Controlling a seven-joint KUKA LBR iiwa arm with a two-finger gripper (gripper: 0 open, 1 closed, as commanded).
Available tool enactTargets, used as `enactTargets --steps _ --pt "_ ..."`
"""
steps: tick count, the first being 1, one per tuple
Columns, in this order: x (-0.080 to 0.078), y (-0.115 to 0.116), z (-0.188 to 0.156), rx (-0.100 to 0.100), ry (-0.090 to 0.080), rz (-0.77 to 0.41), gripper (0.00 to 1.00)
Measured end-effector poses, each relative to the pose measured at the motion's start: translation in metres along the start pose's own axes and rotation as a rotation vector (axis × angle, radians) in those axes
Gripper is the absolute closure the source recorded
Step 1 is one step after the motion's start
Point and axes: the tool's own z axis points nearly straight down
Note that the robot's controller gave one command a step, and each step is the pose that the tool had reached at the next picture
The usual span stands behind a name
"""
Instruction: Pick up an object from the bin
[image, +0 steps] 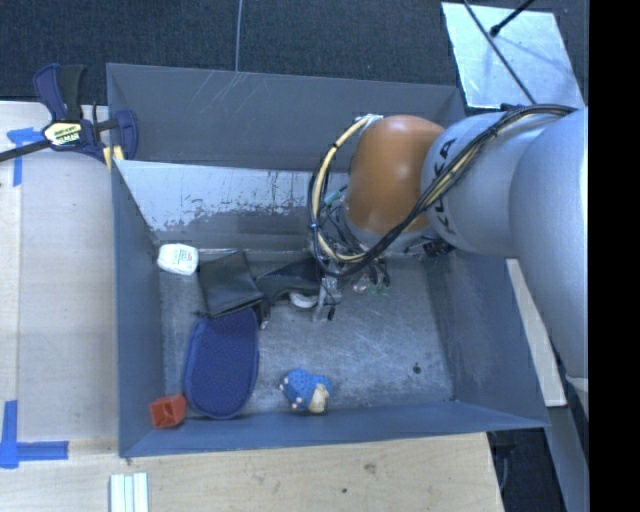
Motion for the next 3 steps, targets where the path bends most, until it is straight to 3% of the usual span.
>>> enactTargets --steps 1,2,3 --pt "-0.010 -0.002 0.000 -0.003 -0.003 -0.343 1.00" --pt "0.014 -0.001 -0.110 0.001 0.000 -0.329 1.00" --pt "0.010 0.002 0.001 -0.002 0.002 -0.823 1.00"
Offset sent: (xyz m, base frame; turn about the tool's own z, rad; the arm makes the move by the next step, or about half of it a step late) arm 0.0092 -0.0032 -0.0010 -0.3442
